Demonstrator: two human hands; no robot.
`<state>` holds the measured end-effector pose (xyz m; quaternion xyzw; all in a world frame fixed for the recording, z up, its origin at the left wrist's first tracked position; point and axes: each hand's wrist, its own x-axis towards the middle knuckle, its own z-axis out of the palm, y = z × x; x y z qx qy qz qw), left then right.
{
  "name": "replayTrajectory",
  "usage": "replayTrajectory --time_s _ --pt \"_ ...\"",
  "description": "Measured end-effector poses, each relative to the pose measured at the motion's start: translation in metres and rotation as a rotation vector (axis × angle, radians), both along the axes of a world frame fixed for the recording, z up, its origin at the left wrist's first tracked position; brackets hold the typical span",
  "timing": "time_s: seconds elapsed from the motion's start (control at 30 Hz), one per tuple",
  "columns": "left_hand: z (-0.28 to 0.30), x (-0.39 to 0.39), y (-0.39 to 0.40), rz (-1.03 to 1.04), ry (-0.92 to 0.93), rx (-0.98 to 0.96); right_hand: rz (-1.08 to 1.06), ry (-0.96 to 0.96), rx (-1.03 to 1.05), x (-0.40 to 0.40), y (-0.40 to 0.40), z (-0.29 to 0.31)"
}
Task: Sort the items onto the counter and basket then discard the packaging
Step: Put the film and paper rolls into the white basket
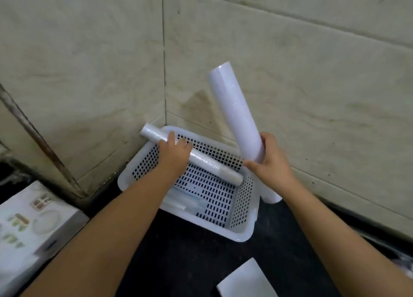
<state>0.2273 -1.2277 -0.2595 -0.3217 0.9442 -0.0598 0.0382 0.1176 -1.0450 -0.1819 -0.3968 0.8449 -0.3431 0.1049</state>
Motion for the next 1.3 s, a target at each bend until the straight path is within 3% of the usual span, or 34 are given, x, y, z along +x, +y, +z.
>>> replayTrajectory --time_s 0.2,0.3,0.43,0.57,0.73,0.93,1.17,1.3 --pt "-0.014 0.010 -0.016 -0.121 0.081 -0.055 0.115 0.136 -0.043 -0.013 -0.038 0.005" --pt "-0.021 0.020 -0.015 -0.125 0.050 -0.055 0.196 0.083 -0.075 -0.017 -0.061 0.007" --pt "-0.023 0.023 -0.012 -0.127 0.068 -0.049 0.266 0.017 0.021 -0.015 -0.079 -0.020" --pt "-0.017 0.022 -0.007 -0.139 0.086 -0.021 0.294 0.114 0.088 -0.016 -0.098 -0.039" --pt "-0.010 0.027 -0.012 -0.205 0.143 -0.118 0.323 0.137 0.162 -0.015 -0.119 -0.048" --pt "-0.007 0.036 -0.010 -0.264 0.177 -0.219 0.336 0.089 0.164 -0.013 -0.114 -0.065" --pt "-0.010 0.032 -0.005 -0.282 0.179 -0.210 0.325 0.104 0.365 -0.013 -0.110 -0.093" --pt "-0.009 0.034 -0.008 -0.256 0.127 -0.229 0.362 0.224 0.428 -0.011 -0.095 -0.109"
